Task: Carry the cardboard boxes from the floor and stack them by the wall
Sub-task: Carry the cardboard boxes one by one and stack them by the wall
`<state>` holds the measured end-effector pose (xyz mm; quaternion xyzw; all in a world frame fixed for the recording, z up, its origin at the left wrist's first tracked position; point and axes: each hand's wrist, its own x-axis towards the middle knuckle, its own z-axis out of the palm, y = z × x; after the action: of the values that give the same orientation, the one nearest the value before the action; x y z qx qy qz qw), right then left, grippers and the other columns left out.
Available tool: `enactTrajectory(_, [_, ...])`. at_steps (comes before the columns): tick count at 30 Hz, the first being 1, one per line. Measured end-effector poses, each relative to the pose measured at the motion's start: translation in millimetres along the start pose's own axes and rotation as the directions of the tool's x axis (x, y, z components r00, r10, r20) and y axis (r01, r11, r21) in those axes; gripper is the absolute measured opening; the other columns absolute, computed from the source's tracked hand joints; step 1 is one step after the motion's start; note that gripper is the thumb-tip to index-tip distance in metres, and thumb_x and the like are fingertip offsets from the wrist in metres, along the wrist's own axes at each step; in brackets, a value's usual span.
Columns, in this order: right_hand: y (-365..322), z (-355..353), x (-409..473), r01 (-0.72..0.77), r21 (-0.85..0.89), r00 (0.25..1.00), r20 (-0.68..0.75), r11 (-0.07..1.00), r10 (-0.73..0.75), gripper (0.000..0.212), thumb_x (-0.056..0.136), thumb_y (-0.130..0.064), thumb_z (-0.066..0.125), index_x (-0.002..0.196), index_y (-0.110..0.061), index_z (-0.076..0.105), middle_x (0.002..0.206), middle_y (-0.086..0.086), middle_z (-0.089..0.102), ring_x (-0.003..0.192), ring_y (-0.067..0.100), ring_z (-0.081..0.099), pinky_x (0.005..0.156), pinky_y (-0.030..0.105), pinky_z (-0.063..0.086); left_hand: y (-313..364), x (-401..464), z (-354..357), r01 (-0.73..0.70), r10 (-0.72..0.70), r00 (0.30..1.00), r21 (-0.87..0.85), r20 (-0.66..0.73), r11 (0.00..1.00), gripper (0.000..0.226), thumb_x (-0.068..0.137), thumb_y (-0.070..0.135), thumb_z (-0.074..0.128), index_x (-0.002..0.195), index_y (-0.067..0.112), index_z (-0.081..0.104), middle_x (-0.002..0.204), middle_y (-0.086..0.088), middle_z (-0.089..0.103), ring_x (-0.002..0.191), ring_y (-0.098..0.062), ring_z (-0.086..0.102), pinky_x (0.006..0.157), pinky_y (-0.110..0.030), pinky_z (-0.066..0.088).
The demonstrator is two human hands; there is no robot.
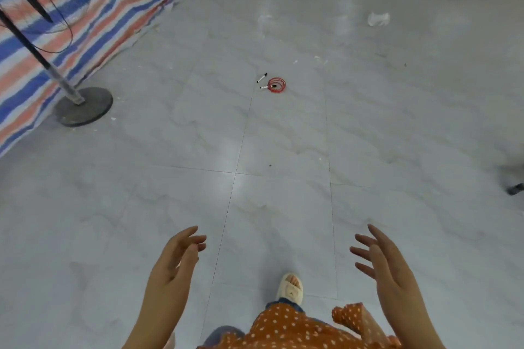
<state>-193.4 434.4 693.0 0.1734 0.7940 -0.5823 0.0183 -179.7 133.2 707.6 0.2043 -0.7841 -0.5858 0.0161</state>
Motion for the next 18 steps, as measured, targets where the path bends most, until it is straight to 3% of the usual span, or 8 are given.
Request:
enactTrajectory(3, [-21.9,-13.1,70.9,0.038,-0.008,0.999,0.001,0.999,-0.038,0.047,0.085,-0.047,0.036,0.130,-0.034,0.043,0.120,-0.008,0.059,0.105,0.010,0.062,0.092,0.036,0.051,29.9,53.5,37.8,-0.029,0.028,0.999,0.042,0.020,0.999,0.039,0.082,0.044,0.043,0.117,0.032,0.055,0.109,0.012,0.065,0.102,-0.009,0.063,0.094,-0.039,0.050])
enactTrajectory(10, [-49.6,2.4,199.4,-0.018,0.010,0.995,0.098,1.000,0.017,0.046,0.083,-0.044,0.041,0.128,-0.036,0.046,0.116,-0.014,0.062,0.099,0.001,0.065,0.079,0.026,0.054,66.8,153.0,86.8,0.030,-0.030,0.999,0.041,-0.017,0.999,0.040,0.081,0.042,0.041,0.117,0.031,0.052,0.112,0.009,0.063,0.105,-0.017,0.062,0.096,-0.040,0.049])
enactTrajectory(14, [-67.6,23.4,281.9,-0.030,0.014,0.997,0.072,0.999,0.029,0.045,0.083,-0.043,0.042,0.127,-0.034,0.048,0.115,-0.013,0.063,0.100,0.003,0.065,0.078,0.021,0.056,86.8,236.1,104.5,0.052,-0.053,0.998,-0.007,-0.046,0.999,0.039,0.082,0.044,0.038,0.116,0.031,0.052,0.113,0.004,0.063,0.103,-0.018,0.063,0.094,-0.039,0.049])
enactTrajectory(18, [-97.3,54.5,376.6,-0.020,-0.010,0.999,0.031,1.000,0.020,0.038,0.092,-0.031,0.049,0.129,-0.037,0.045,0.116,-0.017,0.062,0.102,0.005,0.064,0.089,0.037,0.053,115.8,349.1,120.0,0.015,-0.015,1.000,-0.006,-0.016,1.000,0.035,0.084,0.040,0.041,0.118,0.034,0.049,0.113,0.010,0.062,0.102,-0.013,0.063,0.094,-0.037,0.050])
